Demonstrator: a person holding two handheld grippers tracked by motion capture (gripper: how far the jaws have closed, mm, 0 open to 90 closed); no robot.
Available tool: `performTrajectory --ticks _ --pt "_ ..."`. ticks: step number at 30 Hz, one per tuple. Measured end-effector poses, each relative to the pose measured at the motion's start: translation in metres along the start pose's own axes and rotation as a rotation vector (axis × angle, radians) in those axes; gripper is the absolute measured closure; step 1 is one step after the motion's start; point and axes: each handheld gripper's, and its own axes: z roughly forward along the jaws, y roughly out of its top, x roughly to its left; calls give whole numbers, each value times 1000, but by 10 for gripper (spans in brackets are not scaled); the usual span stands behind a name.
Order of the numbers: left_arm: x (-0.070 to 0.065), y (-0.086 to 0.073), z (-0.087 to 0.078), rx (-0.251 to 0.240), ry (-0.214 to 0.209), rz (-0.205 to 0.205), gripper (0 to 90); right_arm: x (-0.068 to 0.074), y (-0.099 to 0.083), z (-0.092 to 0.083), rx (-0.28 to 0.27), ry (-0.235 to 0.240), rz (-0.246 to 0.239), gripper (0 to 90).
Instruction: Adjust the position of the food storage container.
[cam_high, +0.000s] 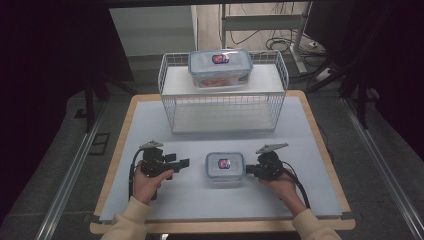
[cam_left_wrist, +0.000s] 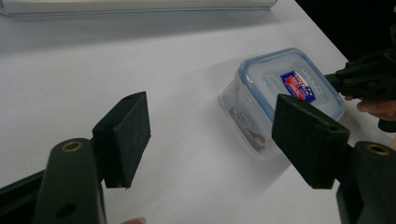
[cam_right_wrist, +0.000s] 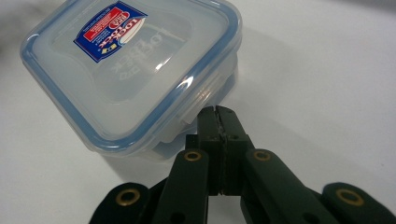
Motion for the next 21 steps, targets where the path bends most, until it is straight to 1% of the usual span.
performTrajectory --ticks 3,9,11,14,19,20,21 --pt "0 0 -2 -4 0 -1 282 -3 0 -4 -19 -3 3 893" --pt "0 0 -4 -7 5 1 282 -8 -1 -22 -66 -1 25 890" --pt "-1 0 -4 -7 4 0 282 -10 -2 -27 -76 8 36 887" --pt "-2 0 -4 -9 2 -1 281 -11 -3 -30 -81 15 44 886" --pt "-4 0 -3 -10 -6 -3 282 -12 -5 -33 -87 49 54 881" --pt "-5 0 -3 -9 -9 -3 281 -12 -5 -34 -90 57 58 865" --pt "-5 0 -3 -9 -10 -3 280 -13 -5 -34 -96 75 62 835"
